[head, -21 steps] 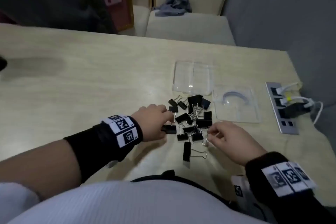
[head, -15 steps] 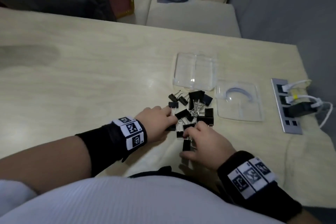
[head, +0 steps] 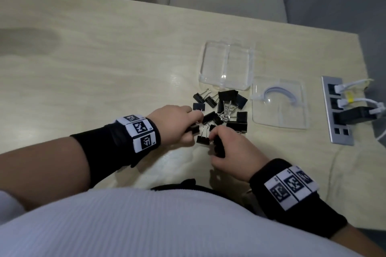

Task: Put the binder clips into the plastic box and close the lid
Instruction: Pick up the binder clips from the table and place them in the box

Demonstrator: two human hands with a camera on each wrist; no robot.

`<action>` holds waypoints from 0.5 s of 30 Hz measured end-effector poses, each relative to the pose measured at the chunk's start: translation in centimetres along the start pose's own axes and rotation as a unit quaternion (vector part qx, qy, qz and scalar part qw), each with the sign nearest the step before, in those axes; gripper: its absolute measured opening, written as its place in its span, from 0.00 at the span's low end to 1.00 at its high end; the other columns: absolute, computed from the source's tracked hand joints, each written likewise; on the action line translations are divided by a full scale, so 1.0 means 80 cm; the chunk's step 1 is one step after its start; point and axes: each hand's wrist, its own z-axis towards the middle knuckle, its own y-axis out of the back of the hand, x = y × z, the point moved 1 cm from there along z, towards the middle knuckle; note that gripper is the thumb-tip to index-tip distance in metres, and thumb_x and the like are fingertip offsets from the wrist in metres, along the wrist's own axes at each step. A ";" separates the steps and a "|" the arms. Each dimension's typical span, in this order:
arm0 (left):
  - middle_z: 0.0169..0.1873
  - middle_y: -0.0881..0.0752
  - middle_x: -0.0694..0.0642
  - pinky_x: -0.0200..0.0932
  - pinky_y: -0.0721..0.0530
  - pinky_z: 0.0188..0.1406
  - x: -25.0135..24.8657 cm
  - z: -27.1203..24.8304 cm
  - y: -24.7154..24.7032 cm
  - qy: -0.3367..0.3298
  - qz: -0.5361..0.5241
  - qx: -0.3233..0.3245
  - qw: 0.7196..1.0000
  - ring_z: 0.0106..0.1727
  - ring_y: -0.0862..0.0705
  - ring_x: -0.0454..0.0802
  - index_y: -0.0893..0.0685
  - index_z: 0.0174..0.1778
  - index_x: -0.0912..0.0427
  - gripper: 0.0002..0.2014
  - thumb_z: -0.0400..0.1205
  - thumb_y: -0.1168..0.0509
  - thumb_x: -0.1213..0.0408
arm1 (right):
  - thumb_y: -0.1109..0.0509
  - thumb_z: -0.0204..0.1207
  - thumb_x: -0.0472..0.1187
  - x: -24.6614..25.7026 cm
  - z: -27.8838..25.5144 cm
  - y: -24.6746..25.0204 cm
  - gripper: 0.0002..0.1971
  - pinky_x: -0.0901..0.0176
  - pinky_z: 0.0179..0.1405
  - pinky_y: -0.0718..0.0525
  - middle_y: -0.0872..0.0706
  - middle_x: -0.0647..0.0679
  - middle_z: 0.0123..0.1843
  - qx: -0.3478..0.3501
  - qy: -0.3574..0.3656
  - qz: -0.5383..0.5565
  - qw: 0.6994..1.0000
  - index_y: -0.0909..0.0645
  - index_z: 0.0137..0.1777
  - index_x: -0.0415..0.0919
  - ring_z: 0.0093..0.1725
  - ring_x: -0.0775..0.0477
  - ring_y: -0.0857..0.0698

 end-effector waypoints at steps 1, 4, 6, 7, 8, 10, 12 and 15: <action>0.51 0.20 0.57 0.53 0.17 0.46 0.002 0.000 0.003 -0.005 -0.014 -0.004 1.000 0.48 0.18 0.60 0.27 0.66 0.49 0.24 0.73 0.38 0.52 | 0.28 0.68 0.40 0.000 0.000 0.005 0.19 0.57 0.49 0.20 0.20 0.52 0.55 -0.019 -0.001 0.030 0.999 0.27 0.58 0.50 0.51 0.50 0.19; 0.50 0.22 0.57 0.46 0.21 0.44 0.008 -0.001 0.012 -0.020 -0.052 -0.033 0.998 0.46 0.19 0.59 0.23 0.65 0.48 0.22 0.74 0.43 0.52 | 0.30 0.70 0.36 -0.001 0.000 0.018 0.16 0.61 0.48 0.21 0.18 0.52 0.53 -0.074 -0.004 0.117 0.990 0.26 0.56 0.49 0.50 0.52 0.18; 0.49 0.22 0.57 0.45 0.21 0.42 0.012 0.001 0.020 -0.035 -0.081 -0.066 0.994 0.43 0.19 0.57 0.21 0.63 0.51 0.21 0.75 0.42 0.50 | 0.31 0.71 0.34 -0.005 0.003 0.024 0.16 0.59 0.50 0.19 0.17 0.52 0.55 -0.103 -0.008 0.161 0.981 0.26 0.56 0.49 0.52 0.52 0.17; 0.48 0.22 0.55 0.45 0.20 0.43 0.014 0.004 0.025 -0.039 -0.100 -0.082 0.991 0.43 0.19 0.56 0.21 0.61 0.52 0.18 0.77 0.38 0.50 | 0.32 0.72 0.33 -0.007 0.004 0.026 0.15 0.60 0.49 0.19 0.17 0.51 0.55 -0.117 -0.011 0.180 0.977 0.26 0.56 0.49 0.52 0.53 0.16; 0.48 0.23 0.54 0.46 0.19 0.45 0.017 0.009 0.032 -0.040 -0.119 -0.096 0.987 0.43 0.19 0.54 0.22 0.61 0.52 0.17 0.78 0.34 0.50 | 0.33 0.73 0.33 -0.009 0.004 0.029 0.15 0.63 0.46 0.19 0.17 0.51 0.54 -0.132 -0.013 0.195 0.972 0.26 0.55 0.49 0.50 0.55 0.16; 0.49 0.25 0.50 0.48 0.18 0.49 0.023 0.026 0.048 -0.031 -0.131 -0.125 0.983 0.45 0.20 0.51 0.25 0.61 0.52 0.19 0.76 0.29 0.56 | 0.35 0.74 0.31 -0.012 0.006 0.034 0.13 0.65 0.38 0.18 0.17 0.49 0.51 -0.158 -0.016 0.218 0.963 0.26 0.54 0.49 0.45 0.55 0.17; 0.52 0.24 0.51 0.48 0.18 0.52 0.028 0.048 0.067 -0.016 -0.101 -0.158 0.982 0.49 0.20 0.51 0.28 0.66 0.51 0.25 0.75 0.27 0.61 | 0.36 0.75 0.31 -0.015 0.009 0.039 0.13 0.61 0.41 0.17 0.17 0.48 0.51 -0.180 -0.023 0.223 0.958 0.26 0.54 0.49 0.46 0.53 0.17; 0.55 0.22 0.57 0.46 0.21 0.46 0.037 0.082 0.089 0.039 -0.028 -0.130 0.990 0.50 0.19 0.56 0.39 0.78 0.47 0.36 0.75 0.31 0.65 | 0.35 0.75 0.34 -0.019 0.016 0.045 0.13 0.50 0.51 0.16 0.18 0.48 0.56 -0.212 -0.031 0.225 0.950 0.27 0.55 0.51 0.53 0.48 0.17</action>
